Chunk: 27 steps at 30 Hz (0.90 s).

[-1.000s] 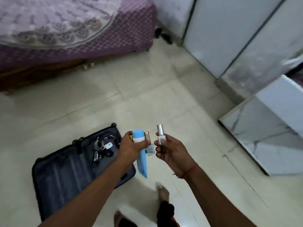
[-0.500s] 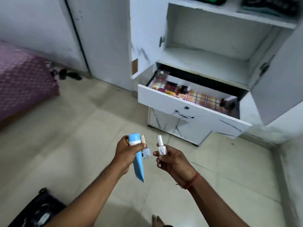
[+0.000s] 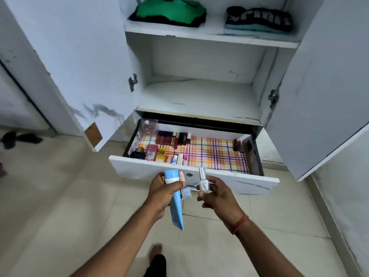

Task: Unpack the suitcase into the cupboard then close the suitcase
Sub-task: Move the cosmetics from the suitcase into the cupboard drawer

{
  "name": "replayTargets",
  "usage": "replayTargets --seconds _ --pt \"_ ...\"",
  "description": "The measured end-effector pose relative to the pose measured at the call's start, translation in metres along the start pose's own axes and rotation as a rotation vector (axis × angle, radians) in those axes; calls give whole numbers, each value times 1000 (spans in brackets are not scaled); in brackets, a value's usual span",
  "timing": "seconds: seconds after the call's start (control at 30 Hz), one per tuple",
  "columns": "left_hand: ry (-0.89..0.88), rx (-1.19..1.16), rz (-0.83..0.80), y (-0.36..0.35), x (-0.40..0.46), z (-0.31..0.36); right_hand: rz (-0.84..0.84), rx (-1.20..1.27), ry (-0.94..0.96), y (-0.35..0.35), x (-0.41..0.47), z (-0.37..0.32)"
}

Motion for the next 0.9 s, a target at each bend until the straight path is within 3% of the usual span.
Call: replayTargets --seconds 0.23,0.6,0.9 --pt "19 142 -108 -27 93 66 276 23 39 24 84 -8" --pt "42 315 -186 -122 205 103 490 -135 3 114 181 20" --pt "180 290 -138 -192 267 92 374 -439 -180 202 259 83"
Point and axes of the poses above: each hand's wrist, its own x-axis towards the middle knuckle, its own y-axis out of the back of the hand, z = x × y, the point moved 10 cm from there along x, towards the middle knuckle, and after that the axes turned 11 degrees about y, right-handed, at the moved point
